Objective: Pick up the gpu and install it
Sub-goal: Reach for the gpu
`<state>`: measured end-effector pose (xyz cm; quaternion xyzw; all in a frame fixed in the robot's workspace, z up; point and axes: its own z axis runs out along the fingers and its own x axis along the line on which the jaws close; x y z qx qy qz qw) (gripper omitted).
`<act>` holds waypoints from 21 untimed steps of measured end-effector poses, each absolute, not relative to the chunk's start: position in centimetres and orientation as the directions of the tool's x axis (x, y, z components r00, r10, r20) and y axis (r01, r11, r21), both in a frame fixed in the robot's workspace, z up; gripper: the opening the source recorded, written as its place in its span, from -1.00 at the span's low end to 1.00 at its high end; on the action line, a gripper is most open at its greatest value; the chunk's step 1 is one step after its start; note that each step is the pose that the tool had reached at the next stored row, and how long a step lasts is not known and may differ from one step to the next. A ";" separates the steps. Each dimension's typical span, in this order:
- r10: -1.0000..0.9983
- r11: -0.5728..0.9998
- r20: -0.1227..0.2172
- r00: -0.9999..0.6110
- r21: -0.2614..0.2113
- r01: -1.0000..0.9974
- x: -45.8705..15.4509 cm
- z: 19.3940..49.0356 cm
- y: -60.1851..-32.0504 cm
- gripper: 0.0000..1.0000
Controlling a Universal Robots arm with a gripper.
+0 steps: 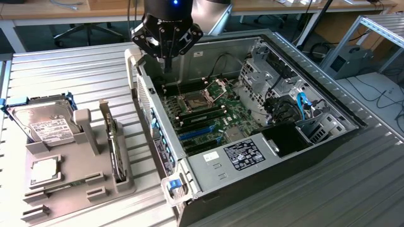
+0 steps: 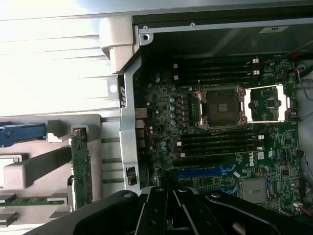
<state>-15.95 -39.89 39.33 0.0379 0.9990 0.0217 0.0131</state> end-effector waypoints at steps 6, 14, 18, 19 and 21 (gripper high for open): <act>0.076 0.996 -0.025 -0.997 0.044 0.075 -16.4 39.3 -39.9 -0.79; 0.076 0.996 -0.024 -0.997 0.044 0.075 -16.9 39.3 -39.9 -0.79; 0.076 0.996 -0.024 -0.997 0.044 0.075 -17.1 39.3 -39.9 -0.79; 0.076 0.996 -0.024 -0.997 0.044 0.075 -17.2 39.3 -39.9 -0.79; 0.076 0.996 -0.024 -0.997 0.044 0.075 -17.3 39.3 -39.9 -0.79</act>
